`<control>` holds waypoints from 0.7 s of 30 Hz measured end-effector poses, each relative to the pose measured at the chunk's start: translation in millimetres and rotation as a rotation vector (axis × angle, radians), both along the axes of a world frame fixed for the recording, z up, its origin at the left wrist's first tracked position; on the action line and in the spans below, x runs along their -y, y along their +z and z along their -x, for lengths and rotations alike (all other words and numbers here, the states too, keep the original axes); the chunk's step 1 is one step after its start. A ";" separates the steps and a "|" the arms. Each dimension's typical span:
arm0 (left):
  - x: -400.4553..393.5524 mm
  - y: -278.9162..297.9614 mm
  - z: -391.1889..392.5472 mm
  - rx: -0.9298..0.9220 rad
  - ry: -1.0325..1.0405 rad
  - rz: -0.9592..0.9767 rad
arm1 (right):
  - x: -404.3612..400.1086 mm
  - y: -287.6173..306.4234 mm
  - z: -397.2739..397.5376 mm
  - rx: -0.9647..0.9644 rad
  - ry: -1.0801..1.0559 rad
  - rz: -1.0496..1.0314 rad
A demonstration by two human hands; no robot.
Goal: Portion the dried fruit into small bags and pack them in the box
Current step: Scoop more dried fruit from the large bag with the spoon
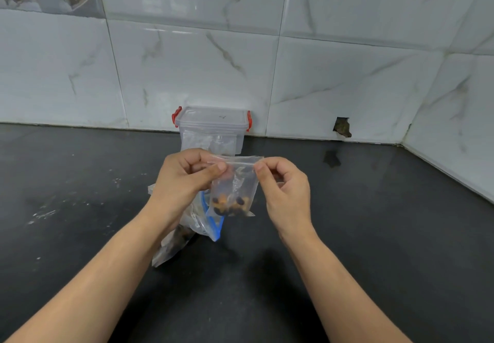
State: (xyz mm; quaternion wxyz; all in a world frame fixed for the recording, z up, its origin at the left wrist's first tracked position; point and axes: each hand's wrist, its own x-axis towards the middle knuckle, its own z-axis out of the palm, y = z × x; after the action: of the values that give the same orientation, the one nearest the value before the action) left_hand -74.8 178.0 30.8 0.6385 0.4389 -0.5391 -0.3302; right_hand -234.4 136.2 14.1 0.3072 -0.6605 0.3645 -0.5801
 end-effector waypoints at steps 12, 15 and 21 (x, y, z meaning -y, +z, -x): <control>-2.1 -4.1 8.4 0.055 0.037 0.037 | -7.1 4.1 3.0 0.084 0.201 -0.044; -2.2 -4.0 8.2 0.078 0.047 0.047 | -6.3 4.6 4.8 0.124 0.185 -0.051; -0.8 -5.7 5.8 0.139 0.073 0.073 | -5.5 2.7 5.9 0.110 0.259 -0.079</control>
State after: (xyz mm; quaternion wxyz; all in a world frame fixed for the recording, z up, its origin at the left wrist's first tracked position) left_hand -80.5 178.8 25.1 0.6268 0.4565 -0.5775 -0.2554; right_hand -240.3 141.7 16.8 0.4247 -0.6566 0.2813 -0.5562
